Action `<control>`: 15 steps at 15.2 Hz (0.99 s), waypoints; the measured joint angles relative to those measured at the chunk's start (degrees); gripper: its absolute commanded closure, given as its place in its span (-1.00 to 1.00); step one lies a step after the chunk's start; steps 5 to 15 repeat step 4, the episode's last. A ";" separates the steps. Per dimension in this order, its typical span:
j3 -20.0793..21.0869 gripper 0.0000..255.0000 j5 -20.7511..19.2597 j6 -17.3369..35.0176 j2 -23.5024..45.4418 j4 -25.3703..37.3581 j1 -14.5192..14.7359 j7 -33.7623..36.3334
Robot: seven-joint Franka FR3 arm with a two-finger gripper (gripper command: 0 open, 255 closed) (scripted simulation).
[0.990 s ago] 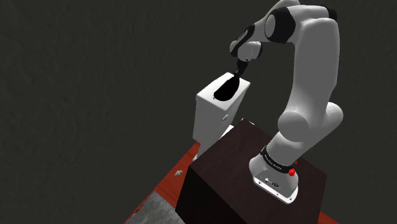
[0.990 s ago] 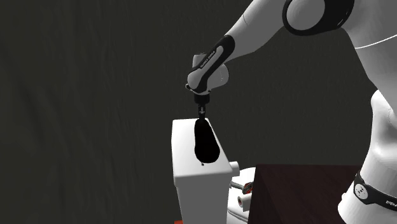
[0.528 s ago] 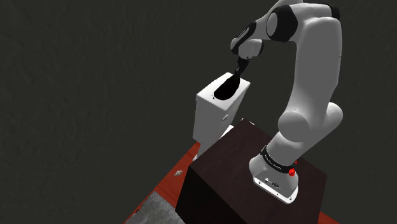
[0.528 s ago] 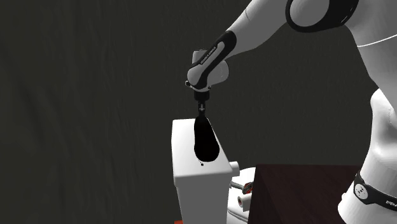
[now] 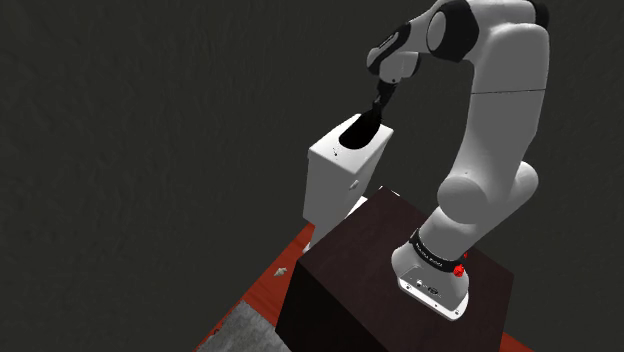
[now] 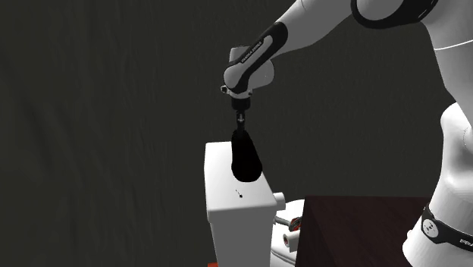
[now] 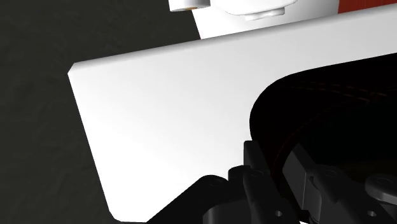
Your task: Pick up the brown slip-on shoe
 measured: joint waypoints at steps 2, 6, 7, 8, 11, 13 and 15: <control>-0.23 1.00 -0.38 -1.20 -0.58 0.66 0.20 0.26; -0.50 1.00 -0.79 -2.19 -1.39 0.91 0.42 0.45; -0.50 1.00 -0.79 -2.19 -1.39 0.91 0.42 0.45; -0.50 1.00 -0.79 -2.19 -1.39 0.91 0.42 0.45; -0.50 1.00 -0.79 -2.19 -1.39 0.91 0.42 0.45; -0.50 1.00 -0.79 -2.19 -1.39 0.91 0.42 0.45; -0.50 1.00 -0.79 -2.19 -1.39 0.91 0.42 0.45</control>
